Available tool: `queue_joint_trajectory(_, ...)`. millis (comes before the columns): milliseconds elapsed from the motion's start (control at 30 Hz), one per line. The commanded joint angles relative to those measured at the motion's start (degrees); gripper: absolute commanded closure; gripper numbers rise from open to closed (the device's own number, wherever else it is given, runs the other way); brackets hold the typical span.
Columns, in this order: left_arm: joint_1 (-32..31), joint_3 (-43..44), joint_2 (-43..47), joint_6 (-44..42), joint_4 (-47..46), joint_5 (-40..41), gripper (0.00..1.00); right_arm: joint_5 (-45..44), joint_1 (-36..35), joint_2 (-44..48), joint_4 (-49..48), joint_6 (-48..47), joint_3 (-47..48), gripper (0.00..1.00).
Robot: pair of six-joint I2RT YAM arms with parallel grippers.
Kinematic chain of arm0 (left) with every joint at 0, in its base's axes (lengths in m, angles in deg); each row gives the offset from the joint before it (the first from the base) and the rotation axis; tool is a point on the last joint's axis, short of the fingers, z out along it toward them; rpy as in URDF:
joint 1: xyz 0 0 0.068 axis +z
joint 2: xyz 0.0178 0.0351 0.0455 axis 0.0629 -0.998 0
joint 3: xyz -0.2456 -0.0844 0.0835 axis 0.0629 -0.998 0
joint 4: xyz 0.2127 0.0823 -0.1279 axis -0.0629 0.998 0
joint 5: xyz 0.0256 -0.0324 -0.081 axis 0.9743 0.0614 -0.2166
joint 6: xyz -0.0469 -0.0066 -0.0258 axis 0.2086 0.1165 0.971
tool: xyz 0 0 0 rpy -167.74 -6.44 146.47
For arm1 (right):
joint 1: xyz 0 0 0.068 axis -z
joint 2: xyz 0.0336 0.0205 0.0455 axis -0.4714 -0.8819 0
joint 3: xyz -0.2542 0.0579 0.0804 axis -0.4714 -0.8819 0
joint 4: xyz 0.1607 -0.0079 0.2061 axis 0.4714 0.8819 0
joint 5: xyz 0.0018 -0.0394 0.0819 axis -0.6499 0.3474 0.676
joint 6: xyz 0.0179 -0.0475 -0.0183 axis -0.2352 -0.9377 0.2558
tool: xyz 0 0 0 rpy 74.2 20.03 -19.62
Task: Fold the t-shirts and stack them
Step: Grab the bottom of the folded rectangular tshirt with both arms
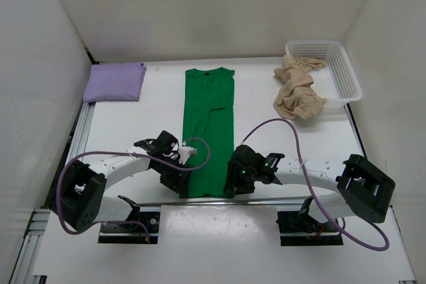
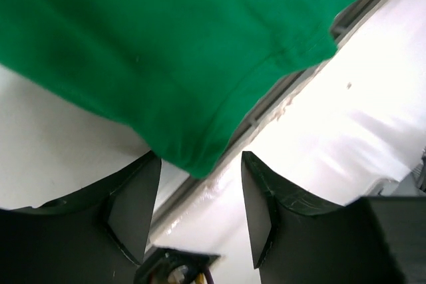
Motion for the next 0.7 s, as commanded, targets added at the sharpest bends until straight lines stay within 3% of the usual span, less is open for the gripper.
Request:
queue_joint_trajectory(0,-0.38,-1.87,-2.61,-1.83,7.19,9.34,0.36,-0.87,-0.37,-1.28,1.74,-0.05,0.37,0.43)
queue_joint_trajectory(133,-0.38,-0.63,-4.79,-1.83,7.2,9.34,0.36,-1.4,-0.37,-1.8,2.8,-0.05,-0.16,0.43)
queue_joint_trajectory(267,-0.38,1.03,-7.61,-1.83,4.92,9.34,0.5,-1.4,-0.37,-2.33,2.8,-0.05,-0.16,0.48)
queue_joint_trajectory(567,-0.38,6.94,-10.69,-1.83,3.77,9.95,0.51,-1.93,-0.37,-2.95,3.85,-0.66,1.16,0.49)
queue_joint_trajectory(667,-0.38,5.53,-10.69,-1.83,3.77,9.95,0.51,-1.93,-0.37,-3.47,3.85,-1.19,1.16,0.57)
